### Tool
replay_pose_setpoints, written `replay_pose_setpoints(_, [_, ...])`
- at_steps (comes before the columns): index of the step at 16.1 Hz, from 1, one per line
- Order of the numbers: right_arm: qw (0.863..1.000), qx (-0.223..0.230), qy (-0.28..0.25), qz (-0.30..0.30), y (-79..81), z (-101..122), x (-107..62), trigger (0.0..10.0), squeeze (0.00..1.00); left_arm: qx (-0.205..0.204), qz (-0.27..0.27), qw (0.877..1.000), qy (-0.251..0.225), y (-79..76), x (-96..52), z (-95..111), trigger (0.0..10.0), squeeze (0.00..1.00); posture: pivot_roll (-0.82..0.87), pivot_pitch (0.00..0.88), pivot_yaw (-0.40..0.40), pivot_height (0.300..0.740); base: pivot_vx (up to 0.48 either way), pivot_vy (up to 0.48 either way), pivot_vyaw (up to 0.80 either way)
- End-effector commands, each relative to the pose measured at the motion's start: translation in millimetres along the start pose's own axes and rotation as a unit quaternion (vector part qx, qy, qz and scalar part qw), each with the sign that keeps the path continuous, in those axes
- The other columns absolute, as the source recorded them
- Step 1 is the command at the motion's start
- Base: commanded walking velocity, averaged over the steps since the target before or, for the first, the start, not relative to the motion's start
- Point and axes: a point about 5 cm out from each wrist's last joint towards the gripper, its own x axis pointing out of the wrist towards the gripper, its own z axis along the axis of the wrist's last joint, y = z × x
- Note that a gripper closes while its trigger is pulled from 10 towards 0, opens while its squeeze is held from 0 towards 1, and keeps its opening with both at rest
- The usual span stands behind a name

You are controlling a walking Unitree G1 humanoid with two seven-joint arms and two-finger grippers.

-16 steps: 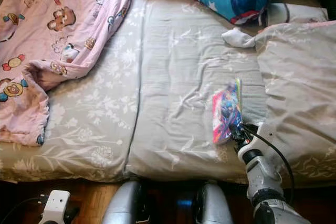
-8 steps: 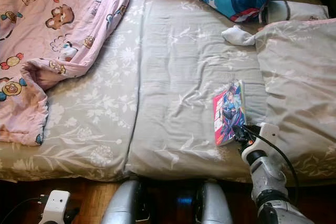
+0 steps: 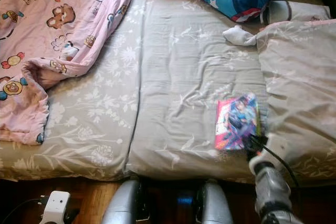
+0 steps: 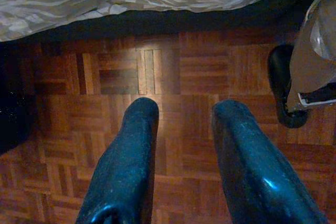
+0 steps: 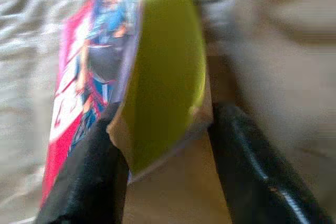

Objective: Clean up the room

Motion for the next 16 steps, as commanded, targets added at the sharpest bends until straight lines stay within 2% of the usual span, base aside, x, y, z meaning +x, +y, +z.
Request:
replay_pose_setpoints(1, [0.998, 0.002, -0.005, -0.064, -20.1, -3, -7.4, 10.0, 0.00, 0.004, 0.002, 0.999, 0.034, 2.7, -5.9, -17, 10.0, 0.00, 0.21, 0.276, 0.111, 0.643, 0.000, 0.000, 0.00])
replay_pose_setpoints(4, [0.994, -0.001, -0.020, -0.108, -28.4, -5, -12.5, 10.0, 0.00, 0.003, 0.000, 0.999, 0.033, 0.0, -4.5, -15, 10.0, 0.00, 0.21, 0.272, 0.111, 0.643, 0.000, 0.000, 0.00])
replay_pose_setpoints(6, [0.993, -0.008, -0.014, -0.117, -27.1, -8, -12.9, 10.0, 0.00, 0.002, -0.003, 0.999, 0.033, -1.0, -4.0, -14, 10.0, 0.00, 0.20, 0.270, 0.109, 0.643, 0.000, 0.000, 0.00])
replay_pose_setpoints(9, [0.997, -0.030, 0.033, -0.069, -2.6, -31, -12.1, 10.0, 0.00, 0.003, -0.003, 0.999, 0.035, -2.0, -3.6, -14, 10.0, 0.00, 0.19, 0.270, 0.107, 0.643, 0.000, 0.000, 0.00])
replay_pose_setpoints(10, [0.997, -0.025, 0.037, -0.060, 2.6, -35, -12.4, 10.0, 0.00, 0.002, -0.003, 0.999, 0.036, -2.2, -3.5, -14, 10.0, 0.00, 0.19, 0.271, 0.106, 0.643, 0.000, 0.000, 0.00])
replay_pose_setpoints(13, [0.999, -0.030, 0.042, -0.015, 25.0, -48, -14.0, 10.0, 0.00, 0.000, -0.002, 0.999, 0.039, -3.3, -3.1, -14, 10.0, 0.00, 0.18, 0.257, 0.095, 0.643, 0.000, 0.000, 0.00])
replay_pose_setpoints(14, [0.999, -0.033, 0.041, -0.011, 27.9, -51, -14.8, 10.0, 0.00, -0.001, -0.001, 0.999, 0.039, -3.6, -2.9, -14, 10.0, 0.00, 0.18, 0.251, 0.090, 0.643, 0.000, 0.000, 0.00])
replay_pose_setpoints(16, [0.997, -0.068, 0.020, 0.006, 37.9, -54, -18.2, 10.0, 0.00, -0.006, 0.002, 0.999, 0.041, -6.0, -1.7, -13, 10.0, 0.00, 0.16, 0.214, 0.076, 0.643, 0.000, 0.000, 0.00])
